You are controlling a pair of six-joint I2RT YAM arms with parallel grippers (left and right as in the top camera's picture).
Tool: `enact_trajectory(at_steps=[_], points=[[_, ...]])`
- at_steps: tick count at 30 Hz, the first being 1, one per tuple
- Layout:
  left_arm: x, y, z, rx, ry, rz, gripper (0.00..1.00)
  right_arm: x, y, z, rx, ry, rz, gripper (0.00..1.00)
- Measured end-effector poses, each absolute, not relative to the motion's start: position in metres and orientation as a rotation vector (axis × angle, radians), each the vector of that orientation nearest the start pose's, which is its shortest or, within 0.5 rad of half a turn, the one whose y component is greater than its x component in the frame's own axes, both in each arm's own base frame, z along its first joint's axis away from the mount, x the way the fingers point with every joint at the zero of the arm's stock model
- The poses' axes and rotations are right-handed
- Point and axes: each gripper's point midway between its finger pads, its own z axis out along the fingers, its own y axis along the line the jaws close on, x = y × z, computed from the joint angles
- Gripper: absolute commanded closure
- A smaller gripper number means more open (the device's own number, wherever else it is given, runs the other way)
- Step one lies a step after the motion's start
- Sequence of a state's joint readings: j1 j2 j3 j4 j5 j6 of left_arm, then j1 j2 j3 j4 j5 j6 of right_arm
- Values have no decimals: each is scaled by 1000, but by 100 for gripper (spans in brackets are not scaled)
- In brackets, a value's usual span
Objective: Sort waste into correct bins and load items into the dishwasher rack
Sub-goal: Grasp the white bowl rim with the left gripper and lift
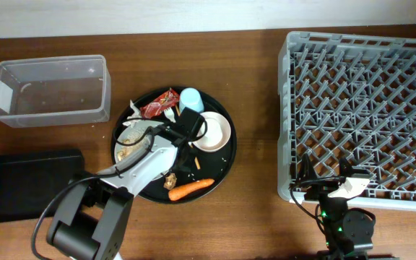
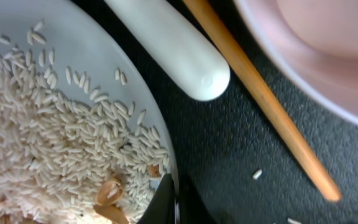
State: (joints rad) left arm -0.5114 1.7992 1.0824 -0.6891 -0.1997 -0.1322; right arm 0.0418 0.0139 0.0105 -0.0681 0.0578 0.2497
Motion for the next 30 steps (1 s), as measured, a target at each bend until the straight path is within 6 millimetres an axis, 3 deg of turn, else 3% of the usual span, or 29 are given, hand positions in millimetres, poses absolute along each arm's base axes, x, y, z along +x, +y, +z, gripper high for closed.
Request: enact_trajectory(at_steps=[20, 30], points=[[329, -147, 65, 526, 2897, 196, 99, 246, 0, 159, 215, 1631, 175, 1], [324, -145, 82, 490, 2887, 181, 100, 246, 0, 159, 215, 1631, 176, 1]])
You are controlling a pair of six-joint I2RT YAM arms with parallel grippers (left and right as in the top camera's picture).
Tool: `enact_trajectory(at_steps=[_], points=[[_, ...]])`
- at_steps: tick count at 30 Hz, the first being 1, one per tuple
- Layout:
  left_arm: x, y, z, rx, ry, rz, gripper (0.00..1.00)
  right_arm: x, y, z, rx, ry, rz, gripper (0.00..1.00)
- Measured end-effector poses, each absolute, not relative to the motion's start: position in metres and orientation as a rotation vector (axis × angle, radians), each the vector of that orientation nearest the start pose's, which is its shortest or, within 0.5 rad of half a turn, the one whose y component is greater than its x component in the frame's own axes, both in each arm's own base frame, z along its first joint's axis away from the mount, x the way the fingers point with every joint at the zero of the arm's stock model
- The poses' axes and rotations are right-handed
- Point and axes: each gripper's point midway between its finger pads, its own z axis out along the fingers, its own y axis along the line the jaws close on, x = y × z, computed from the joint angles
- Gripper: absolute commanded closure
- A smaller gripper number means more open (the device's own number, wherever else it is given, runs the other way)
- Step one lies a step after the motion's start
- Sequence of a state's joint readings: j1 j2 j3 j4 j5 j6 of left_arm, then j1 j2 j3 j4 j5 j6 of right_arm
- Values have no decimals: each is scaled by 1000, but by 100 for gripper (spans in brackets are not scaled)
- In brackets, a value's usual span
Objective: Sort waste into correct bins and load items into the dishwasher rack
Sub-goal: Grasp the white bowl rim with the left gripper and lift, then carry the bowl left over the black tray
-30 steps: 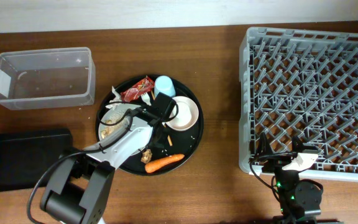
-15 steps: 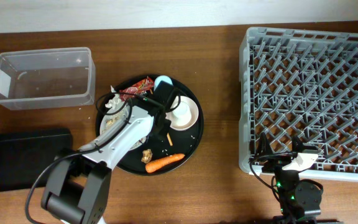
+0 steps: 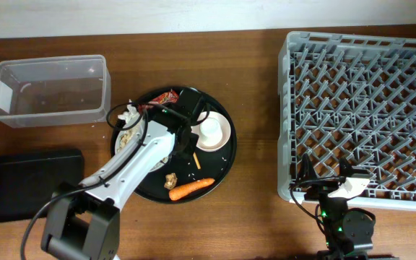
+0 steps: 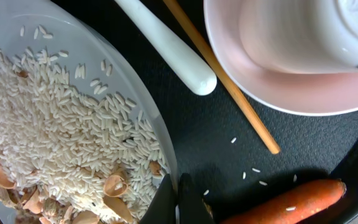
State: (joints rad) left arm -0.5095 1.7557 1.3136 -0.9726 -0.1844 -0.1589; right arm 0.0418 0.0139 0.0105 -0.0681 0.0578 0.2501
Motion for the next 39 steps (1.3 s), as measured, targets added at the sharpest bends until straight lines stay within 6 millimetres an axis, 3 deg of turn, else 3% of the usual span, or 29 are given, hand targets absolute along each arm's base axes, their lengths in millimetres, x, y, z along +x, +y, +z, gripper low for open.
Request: enact_trajectory(at_steps=[4, 12, 17, 26, 31, 39], points=[[319, -147, 82, 512, 2897, 188, 100, 246, 0, 159, 215, 1631, 175, 1], [303, -171, 81, 631, 2882, 183, 100, 246, 0, 159, 215, 1631, 176, 1], [302, -172, 83, 623, 2881, 180, 100, 246, 0, 159, 215, 1631, 176, 1], [301, -171, 124, 574, 2783, 109, 99, 246, 0, 159, 214, 1631, 176, 1], [301, -156, 144, 507, 2742, 153, 99, 246, 0, 159, 214, 1631, 175, 1], [316, -89, 162, 153, 2750, 235, 99, 246, 0, 159, 215, 1631, 175, 1]])
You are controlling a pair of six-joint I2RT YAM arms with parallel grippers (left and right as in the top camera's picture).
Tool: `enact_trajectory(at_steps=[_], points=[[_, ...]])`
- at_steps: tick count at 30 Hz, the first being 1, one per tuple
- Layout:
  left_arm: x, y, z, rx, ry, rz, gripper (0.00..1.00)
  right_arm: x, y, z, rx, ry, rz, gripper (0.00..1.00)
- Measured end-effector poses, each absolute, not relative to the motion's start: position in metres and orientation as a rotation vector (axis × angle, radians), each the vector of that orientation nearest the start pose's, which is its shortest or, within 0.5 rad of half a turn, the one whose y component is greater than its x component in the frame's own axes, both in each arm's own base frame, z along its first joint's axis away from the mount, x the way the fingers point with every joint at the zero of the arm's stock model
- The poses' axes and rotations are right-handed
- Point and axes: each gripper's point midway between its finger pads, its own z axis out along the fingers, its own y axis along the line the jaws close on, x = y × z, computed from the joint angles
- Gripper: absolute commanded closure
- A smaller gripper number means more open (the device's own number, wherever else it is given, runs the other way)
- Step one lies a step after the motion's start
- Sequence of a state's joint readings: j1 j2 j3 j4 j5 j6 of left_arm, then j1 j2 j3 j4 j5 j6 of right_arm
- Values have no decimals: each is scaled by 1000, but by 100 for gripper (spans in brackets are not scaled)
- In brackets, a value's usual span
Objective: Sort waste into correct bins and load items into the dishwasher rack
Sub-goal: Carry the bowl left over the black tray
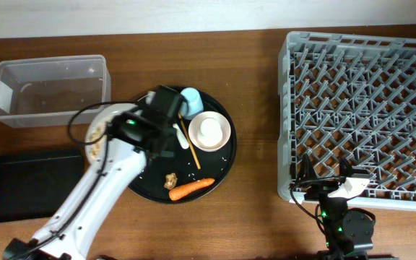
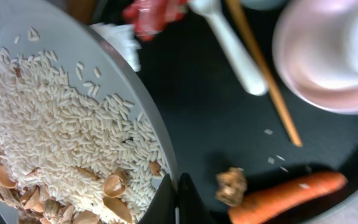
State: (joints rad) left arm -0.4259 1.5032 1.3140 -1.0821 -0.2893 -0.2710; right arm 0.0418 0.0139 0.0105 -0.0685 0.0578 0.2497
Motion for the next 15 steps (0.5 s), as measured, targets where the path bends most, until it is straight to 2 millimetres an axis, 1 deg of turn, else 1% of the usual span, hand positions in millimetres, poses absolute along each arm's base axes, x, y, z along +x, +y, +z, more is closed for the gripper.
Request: enact_trajectory(at_steps=[1, 2, 5, 8, 9, 12, 13, 14, 15], points=[[318, -79, 163, 96, 2751, 239, 100, 246, 0, 159, 215, 1631, 175, 1], [322, -63, 164, 17, 2752, 243, 99, 246, 0, 159, 215, 1631, 175, 1], [325, -42, 164, -97, 2765, 218, 100, 246, 0, 159, 215, 1631, 176, 1], [328, -3, 162, -292, 2770, 189, 99, 246, 0, 159, 214, 1631, 175, 1], [328, 5, 162, -332, 2769, 179, 99, 246, 0, 159, 215, 1631, 175, 1], [329, 34, 161, -498, 2754, 106, 99, 246, 0, 159, 215, 1631, 176, 1], [329, 47, 161, -565, 2739, 76, 99, 246, 0, 159, 215, 1631, 176, 1], [329, 56, 162, -610, 2724, 51, 99, 246, 0, 159, 214, 1631, 176, 1], [330, 60, 162, -633, 2715, 42, 100, 246, 0, 159, 214, 1631, 175, 1]])
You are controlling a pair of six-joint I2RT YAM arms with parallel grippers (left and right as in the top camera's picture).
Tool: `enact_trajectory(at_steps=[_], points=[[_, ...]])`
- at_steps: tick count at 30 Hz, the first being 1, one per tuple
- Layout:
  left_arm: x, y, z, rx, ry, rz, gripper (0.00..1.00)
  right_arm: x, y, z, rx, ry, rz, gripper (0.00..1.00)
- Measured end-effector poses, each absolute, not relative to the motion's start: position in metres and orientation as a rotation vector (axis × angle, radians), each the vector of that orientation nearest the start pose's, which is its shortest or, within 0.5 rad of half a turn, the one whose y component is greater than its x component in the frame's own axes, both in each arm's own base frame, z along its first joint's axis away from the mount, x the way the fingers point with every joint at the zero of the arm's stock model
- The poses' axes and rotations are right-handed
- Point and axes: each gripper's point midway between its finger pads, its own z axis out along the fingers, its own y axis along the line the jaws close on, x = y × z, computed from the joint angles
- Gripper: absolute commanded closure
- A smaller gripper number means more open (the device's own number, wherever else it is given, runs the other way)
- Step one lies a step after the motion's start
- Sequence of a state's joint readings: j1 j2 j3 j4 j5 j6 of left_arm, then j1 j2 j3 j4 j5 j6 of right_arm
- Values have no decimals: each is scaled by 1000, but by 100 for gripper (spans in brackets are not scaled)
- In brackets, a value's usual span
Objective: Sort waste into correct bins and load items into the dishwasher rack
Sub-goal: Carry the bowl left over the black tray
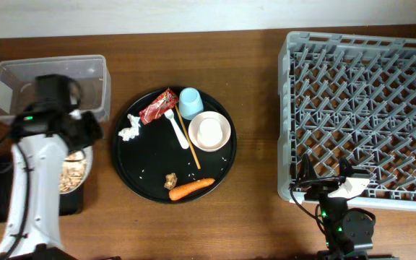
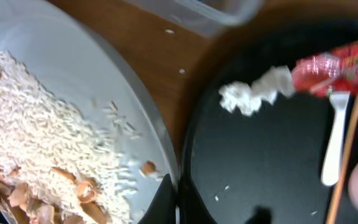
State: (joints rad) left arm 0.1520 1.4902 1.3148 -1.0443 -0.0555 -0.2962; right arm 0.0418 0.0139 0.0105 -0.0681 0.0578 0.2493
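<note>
My left gripper (image 2: 176, 199) is shut on the rim of a grey plate (image 2: 55, 87) of rice and shell scraps. In the overhead view the plate (image 1: 74, 173) hangs over the right end of the black bin (image 1: 6, 195), below the clear bin (image 1: 49, 90). The round black tray (image 1: 150, 180) holds a red wrapper (image 1: 157, 106), crumpled tissue (image 1: 128, 131), white spoon (image 1: 177, 130), chopstick (image 1: 188, 141), blue cup (image 1: 189, 102), white bowl (image 1: 211, 131), carrot (image 1: 191, 188) and a brown scrap (image 1: 170, 180). My right gripper (image 1: 323, 180) rests by the rack's front edge, fingers apart, holding nothing.
The grey dishwasher rack (image 1: 360, 108) fills the right side of the table. Bare wood lies between tray and rack. Loose rice grains dot the tray (image 2: 260, 180).
My left gripper has carried the plate of rice from the tray's left edge to over the black bin at the lower left. The right arm has not moved.
My left gripper was shut on the plate's rim on the tray, next to spoon and chopstick. Then the plate stood higher above the tray, then at the tray's left edge. Now it hangs over the black bin.
</note>
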Motion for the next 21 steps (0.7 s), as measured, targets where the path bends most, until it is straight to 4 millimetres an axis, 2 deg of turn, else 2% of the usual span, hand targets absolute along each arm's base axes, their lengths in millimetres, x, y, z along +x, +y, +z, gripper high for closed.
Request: enact_trajectory(at_steps=[1, 4, 11, 15, 21], points=[[329, 74, 163, -706, 2688, 1, 100, 246, 0, 159, 215, 1631, 175, 1], [327, 95, 164, -805, 2647, -46, 100, 246, 0, 159, 215, 1631, 175, 1], [330, 134, 170, -928, 2530, -68, 99, 246, 0, 159, 215, 1631, 176, 1], [333, 150, 173, -958, 2471, -61, 99, 246, 0, 159, 215, 1631, 176, 1], [340, 161, 178, -972, 2404, -122, 99, 246, 0, 159, 215, 1631, 176, 1]])
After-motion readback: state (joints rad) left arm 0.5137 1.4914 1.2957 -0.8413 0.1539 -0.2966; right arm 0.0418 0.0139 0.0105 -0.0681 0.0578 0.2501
